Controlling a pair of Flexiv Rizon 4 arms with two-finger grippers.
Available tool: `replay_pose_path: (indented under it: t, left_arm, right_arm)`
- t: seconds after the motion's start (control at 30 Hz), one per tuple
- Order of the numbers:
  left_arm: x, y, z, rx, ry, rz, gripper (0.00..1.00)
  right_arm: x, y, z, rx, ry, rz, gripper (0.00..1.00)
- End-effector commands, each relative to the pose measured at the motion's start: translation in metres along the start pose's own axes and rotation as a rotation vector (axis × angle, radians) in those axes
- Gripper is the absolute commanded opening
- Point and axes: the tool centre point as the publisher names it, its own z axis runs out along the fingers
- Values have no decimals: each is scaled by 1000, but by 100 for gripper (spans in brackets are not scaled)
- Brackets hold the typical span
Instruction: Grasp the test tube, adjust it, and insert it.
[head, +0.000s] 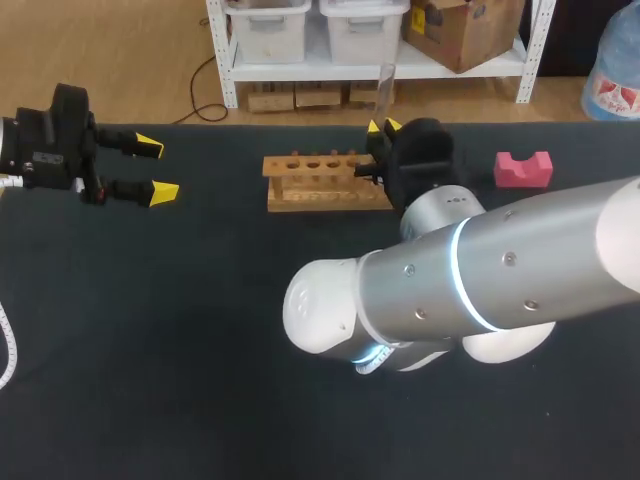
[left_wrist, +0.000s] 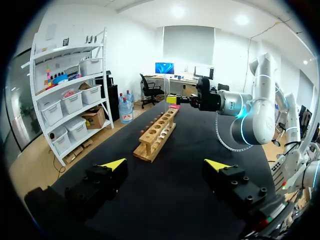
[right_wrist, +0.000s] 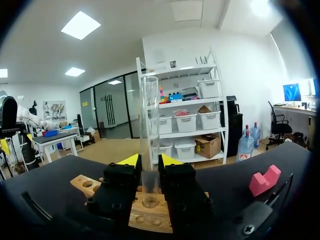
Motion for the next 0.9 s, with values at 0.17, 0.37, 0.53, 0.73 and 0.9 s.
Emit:
replay_pose_path:
  t: [0.17,0.37,0.53,0.73,0.9]
  left_arm:
    - [2,0,0,-1,-7,4,100]
    - [2,0,0,-1,-7,4,100]
    - [2,0,0,-1,-7,4,100]
    - [2,0,0,-1,-7,4,100]
    - [2,0,0,-1,-7,4,100]
  right_arm:
    - [5,-1,-3,-5,24,-9,0]
    - [6,-2,2,0,24,-15,0]
    - [8,1,1,-19,32,-16,0]
    - [11,0,-1,-19,41,-19,0]
    - [12,-1,-1,-19,48,-23,0]
